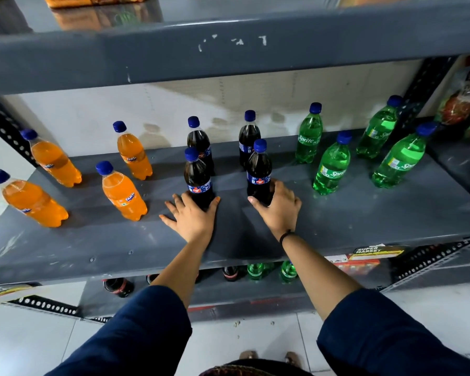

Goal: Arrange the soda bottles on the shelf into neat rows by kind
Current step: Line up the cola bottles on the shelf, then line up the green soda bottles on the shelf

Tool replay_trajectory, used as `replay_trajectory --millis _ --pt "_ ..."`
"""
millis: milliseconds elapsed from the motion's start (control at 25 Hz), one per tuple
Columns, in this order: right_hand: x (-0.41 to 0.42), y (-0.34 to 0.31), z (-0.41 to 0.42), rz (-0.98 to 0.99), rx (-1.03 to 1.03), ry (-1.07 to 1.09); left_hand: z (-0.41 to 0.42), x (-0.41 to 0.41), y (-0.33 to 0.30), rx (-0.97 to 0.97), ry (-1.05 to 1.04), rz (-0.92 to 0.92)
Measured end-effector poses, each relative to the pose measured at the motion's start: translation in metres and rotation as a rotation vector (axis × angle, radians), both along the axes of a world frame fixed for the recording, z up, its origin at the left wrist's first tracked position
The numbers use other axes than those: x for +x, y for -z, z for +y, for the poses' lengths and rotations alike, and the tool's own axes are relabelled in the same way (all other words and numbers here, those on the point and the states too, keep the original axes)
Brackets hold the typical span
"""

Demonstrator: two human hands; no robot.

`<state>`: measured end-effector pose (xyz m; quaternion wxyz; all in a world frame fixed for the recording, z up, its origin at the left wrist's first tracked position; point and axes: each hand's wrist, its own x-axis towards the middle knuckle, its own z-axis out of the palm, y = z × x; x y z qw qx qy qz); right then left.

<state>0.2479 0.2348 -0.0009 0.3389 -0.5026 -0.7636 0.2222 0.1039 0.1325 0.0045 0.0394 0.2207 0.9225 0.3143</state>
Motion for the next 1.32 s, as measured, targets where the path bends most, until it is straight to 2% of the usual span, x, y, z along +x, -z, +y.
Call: replay_trajectory --millis 200,280,400,520,600,720,920,1320 --pt "0.027 -0.004 -0.010 0.128 -0.076 0.023 -0.012 0.018 0.001 0.008 -0.061 -0.048" --pt "0.065 -0.005 -0.005 0.241 -0.039 0.128 -0.015 0.053 0.002 0.113 -0.076 -0.043" --pt "0.134 -0.007 0.026 0.442 0.026 0.268 -0.003 0.129 0.002 0.315 0.095 -0.034" --pt "0.189 -0.008 0.073 0.606 0.036 0.380 0.040 0.187 -0.003 0.347 0.258 -0.103" --pt "0.216 -0.009 0.100 0.550 -0.051 0.360 0.078 0.207 -0.008 0.304 0.272 -0.099" --pt "0.238 -0.009 0.132 0.366 -0.152 0.231 0.128 0.219 -0.018 0.295 0.248 -0.113" --pt "0.239 -0.016 0.156 0.140 -0.143 0.199 0.163 0.224 -0.019 0.335 0.133 -0.093" --pt "0.243 -0.005 0.170 0.065 -0.057 0.075 0.163 0.216 -0.010 0.390 0.149 -0.079"
